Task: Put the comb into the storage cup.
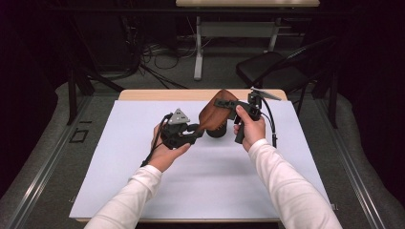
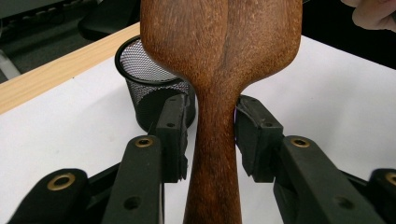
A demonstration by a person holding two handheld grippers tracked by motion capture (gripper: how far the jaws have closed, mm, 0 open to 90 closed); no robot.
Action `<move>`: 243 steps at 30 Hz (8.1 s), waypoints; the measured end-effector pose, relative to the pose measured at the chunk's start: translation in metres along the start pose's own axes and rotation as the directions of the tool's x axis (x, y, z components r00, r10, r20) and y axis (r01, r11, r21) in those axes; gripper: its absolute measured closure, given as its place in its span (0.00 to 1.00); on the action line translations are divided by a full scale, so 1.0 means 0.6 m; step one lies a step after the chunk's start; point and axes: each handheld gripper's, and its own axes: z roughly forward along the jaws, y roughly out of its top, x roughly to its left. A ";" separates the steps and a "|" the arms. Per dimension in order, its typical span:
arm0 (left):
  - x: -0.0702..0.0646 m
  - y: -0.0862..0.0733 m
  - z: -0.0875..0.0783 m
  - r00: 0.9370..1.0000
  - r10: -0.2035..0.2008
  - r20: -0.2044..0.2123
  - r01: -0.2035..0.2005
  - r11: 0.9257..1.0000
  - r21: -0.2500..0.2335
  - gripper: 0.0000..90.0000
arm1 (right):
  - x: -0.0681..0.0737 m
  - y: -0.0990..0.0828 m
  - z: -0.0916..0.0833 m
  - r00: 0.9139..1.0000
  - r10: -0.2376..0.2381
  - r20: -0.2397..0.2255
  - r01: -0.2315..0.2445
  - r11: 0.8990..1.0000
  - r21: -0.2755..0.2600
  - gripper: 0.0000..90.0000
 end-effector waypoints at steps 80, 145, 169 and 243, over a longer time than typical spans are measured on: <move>0.036 -0.030 -0.061 0.979 -0.175 -0.106 0.162 0.980 -0.118 0.14 | 0.007 0.023 -0.036 1.000 -0.021 0.011 0.022 0.997 -0.070 0.52; 0.066 -0.032 -0.102 0.961 -0.275 -0.029 0.266 0.949 -0.167 0.00 | 0.046 0.061 -0.046 0.995 -0.068 0.073 0.077 0.988 -0.132 0.52; 0.066 -0.039 -0.103 0.958 -0.284 -0.030 0.276 0.948 -0.160 0.00 | 0.051 0.093 -0.049 0.988 -0.062 0.141 0.090 0.975 -0.203 0.52; 0.067 -0.048 -0.097 0.956 -0.293 -0.027 0.287 0.947 -0.142 0.00 | -0.008 0.109 -0.048 0.929 -0.046 0.368 0.190 0.911 -0.366 0.52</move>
